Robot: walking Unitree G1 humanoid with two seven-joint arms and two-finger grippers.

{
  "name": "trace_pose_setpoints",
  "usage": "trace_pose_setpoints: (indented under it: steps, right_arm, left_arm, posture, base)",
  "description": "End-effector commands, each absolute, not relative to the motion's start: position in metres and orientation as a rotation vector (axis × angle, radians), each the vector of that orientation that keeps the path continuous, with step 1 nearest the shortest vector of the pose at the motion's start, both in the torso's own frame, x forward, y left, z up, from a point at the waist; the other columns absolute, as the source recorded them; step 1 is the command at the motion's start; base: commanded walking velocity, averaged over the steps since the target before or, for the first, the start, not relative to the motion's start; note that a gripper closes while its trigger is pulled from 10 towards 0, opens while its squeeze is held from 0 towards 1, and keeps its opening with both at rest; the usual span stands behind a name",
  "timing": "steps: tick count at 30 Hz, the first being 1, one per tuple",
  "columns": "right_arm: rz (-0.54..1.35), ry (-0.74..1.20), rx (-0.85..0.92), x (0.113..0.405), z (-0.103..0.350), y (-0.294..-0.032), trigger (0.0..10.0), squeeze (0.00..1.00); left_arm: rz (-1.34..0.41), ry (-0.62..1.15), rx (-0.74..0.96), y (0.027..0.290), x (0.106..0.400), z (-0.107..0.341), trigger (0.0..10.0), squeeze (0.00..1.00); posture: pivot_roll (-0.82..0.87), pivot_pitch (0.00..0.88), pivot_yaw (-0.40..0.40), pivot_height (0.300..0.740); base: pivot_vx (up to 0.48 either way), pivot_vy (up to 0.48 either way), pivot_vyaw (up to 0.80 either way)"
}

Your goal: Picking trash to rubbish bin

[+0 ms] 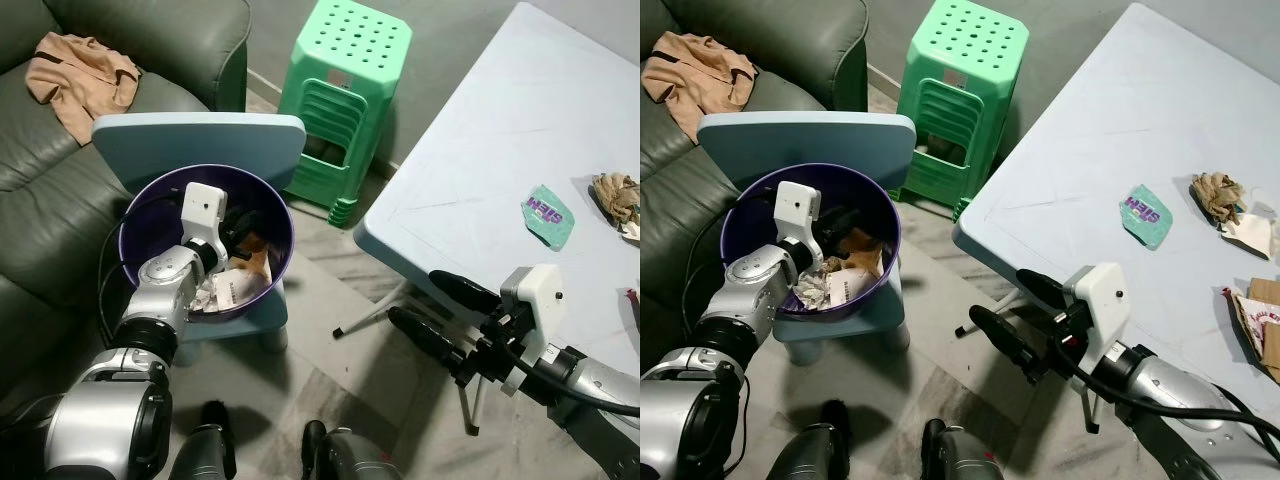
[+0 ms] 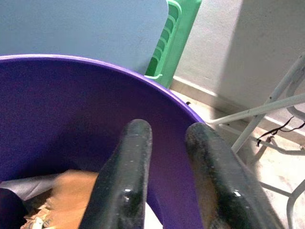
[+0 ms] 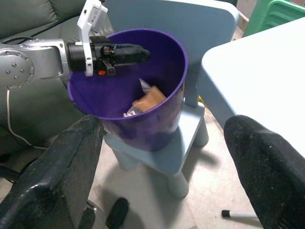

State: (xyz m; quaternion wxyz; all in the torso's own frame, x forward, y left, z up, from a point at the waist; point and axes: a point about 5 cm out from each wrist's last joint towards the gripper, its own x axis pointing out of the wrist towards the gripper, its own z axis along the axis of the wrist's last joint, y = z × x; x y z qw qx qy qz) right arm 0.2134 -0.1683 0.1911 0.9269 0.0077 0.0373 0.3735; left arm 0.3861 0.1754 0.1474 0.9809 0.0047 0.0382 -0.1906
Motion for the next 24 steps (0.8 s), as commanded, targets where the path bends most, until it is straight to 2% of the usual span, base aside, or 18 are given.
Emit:
trace_pose_setpoints:
  steps: [1,9,10,11,12,24]
  right_arm:
    - [0.761,0.074,0.008,0.209,0.195,-0.170,10.0,0.00]
    - [0.756,0.070,0.014,0.214,0.195,-0.170,10.0,0.00]
    - [0.754,0.068,0.015,0.215,0.195,-0.170,10.0,0.00]
    - [0.752,0.067,0.017,0.216,0.195,-0.170,10.0,0.00]
    - [0.749,0.064,0.018,0.217,0.195,-0.170,10.0,0.00]
    - [0.651,-0.006,0.044,0.243,0.189,-0.173,10.0,0.00]
  left_arm:
    - [-0.407,0.085,0.014,0.172,0.386,0.146,10.0,1.00]
    - [-0.393,0.077,0.018,0.176,0.386,0.146,10.0,1.00]
    - [-0.389,0.073,0.017,0.177,0.385,0.146,10.0,0.85]
    - [-0.386,0.070,0.016,0.177,0.385,0.146,10.0,0.85]
    - [-0.383,0.066,0.014,0.178,0.385,0.146,10.0,0.00]
    - [-0.346,-0.071,0.011,0.176,0.371,0.156,10.0,0.00]
  posture:
    - [-0.15,0.374,-0.202,0.740]
    - [-0.14,0.359,-0.203,0.740]
    - [-0.13,0.357,-0.201,0.740]
    - [-0.13,0.355,-0.202,0.740]
    - [-0.13,0.349,-0.198,0.740]
    - [-0.04,0.286,-0.167,0.740]
  base:
    - [0.000,0.000,0.00]
    - [0.000,0.000,0.00]
    - [0.000,0.000,0.00]
    - [0.000,0.000,0.00]
    - [0.000,0.000,0.00]
    - [0.000,0.000,0.00]
